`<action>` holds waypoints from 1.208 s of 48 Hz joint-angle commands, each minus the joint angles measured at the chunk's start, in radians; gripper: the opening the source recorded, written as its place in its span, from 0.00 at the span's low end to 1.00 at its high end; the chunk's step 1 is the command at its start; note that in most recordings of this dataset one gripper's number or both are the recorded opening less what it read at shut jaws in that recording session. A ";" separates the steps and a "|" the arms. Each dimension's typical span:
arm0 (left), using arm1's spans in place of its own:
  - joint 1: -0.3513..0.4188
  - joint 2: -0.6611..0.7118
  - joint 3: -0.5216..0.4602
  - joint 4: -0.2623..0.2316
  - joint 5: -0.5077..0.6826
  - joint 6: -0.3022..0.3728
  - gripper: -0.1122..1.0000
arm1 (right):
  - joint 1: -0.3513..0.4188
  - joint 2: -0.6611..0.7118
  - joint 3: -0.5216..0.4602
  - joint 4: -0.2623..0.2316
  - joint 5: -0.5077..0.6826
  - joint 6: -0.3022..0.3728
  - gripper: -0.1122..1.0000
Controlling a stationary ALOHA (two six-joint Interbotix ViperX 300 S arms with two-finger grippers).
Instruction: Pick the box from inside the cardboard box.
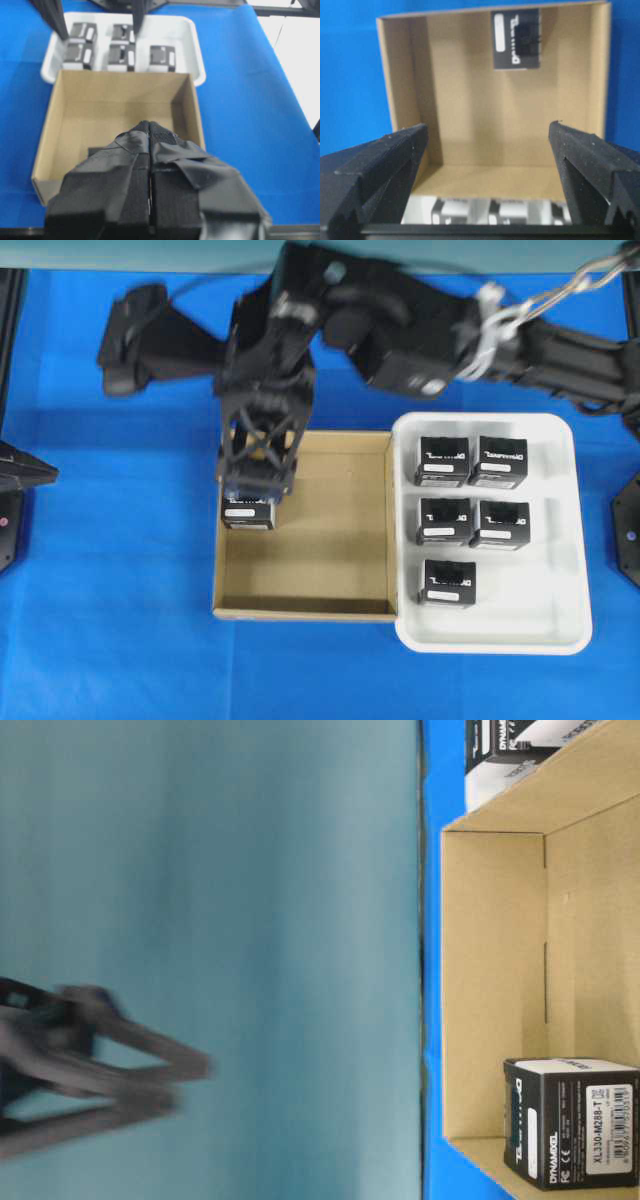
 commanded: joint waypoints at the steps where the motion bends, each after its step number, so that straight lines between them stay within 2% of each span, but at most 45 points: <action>1: -0.008 0.011 -0.028 0.002 -0.005 -0.002 0.04 | 0.018 0.009 0.049 -0.003 -0.061 -0.003 1.00; 18: -0.014 0.011 -0.029 0.002 0.021 -0.028 0.04 | 0.023 0.012 0.262 -0.015 -0.270 -0.005 1.00; 24: -0.015 0.012 -0.029 0.003 0.021 -0.029 0.04 | 0.026 0.025 0.313 -0.015 -0.319 -0.035 1.00; 37: -0.015 0.012 -0.026 0.003 0.021 -0.028 0.04 | 0.026 0.040 0.380 -0.015 -0.411 -0.077 1.00; 53: -0.015 0.012 -0.026 0.002 0.021 -0.029 0.04 | 0.020 0.064 0.410 -0.015 -0.485 -0.097 1.00; 58: -0.017 0.012 -0.025 0.003 0.021 -0.029 0.04 | 0.018 0.069 0.413 -0.038 -0.491 -0.101 1.00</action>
